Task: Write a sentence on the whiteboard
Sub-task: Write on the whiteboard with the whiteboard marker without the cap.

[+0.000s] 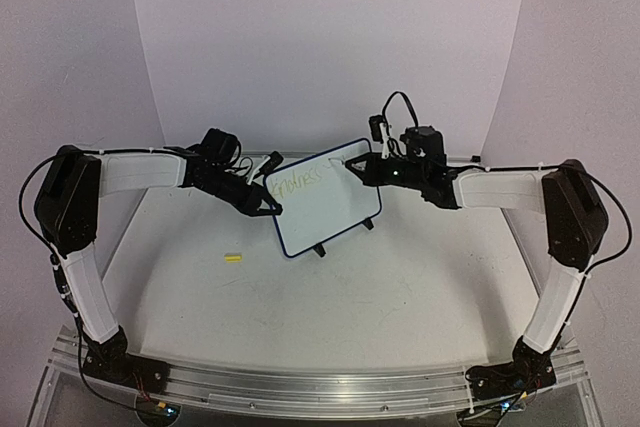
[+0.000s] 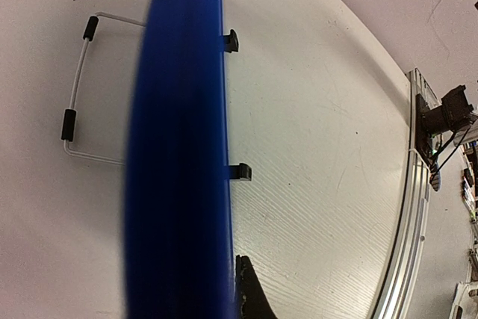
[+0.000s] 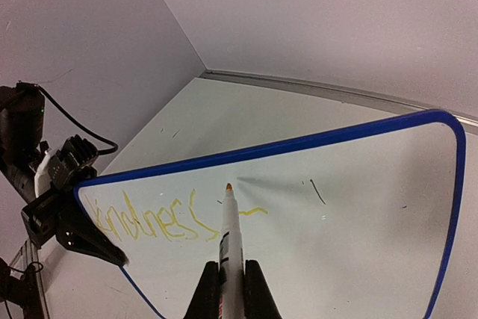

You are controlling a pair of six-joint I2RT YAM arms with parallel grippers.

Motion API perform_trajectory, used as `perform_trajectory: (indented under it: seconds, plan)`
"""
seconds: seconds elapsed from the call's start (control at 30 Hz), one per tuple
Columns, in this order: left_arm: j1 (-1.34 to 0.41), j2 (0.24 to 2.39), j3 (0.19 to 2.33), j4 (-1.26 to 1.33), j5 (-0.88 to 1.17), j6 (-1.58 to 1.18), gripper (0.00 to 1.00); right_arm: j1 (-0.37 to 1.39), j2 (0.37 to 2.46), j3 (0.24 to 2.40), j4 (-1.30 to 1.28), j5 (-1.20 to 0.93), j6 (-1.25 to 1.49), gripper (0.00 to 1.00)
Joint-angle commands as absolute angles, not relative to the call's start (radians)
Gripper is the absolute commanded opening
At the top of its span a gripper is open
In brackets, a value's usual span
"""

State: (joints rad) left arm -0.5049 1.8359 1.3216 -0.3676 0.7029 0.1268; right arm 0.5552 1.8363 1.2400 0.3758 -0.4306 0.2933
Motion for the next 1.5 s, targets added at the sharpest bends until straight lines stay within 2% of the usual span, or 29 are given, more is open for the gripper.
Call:
perform_trajectory:
  seconds: [0.0,1.47]
  plan:
    - [-0.522,1.832,1.359,-0.415,0.744,0.146,0.00,0.560,1.855,1.276,0.384,-0.404,0.300,0.00]
    - [-0.522,1.830,1.364,-0.414,0.747,0.146,0.00,0.561,1.858,1.189,0.324,-0.400,0.291,0.00]
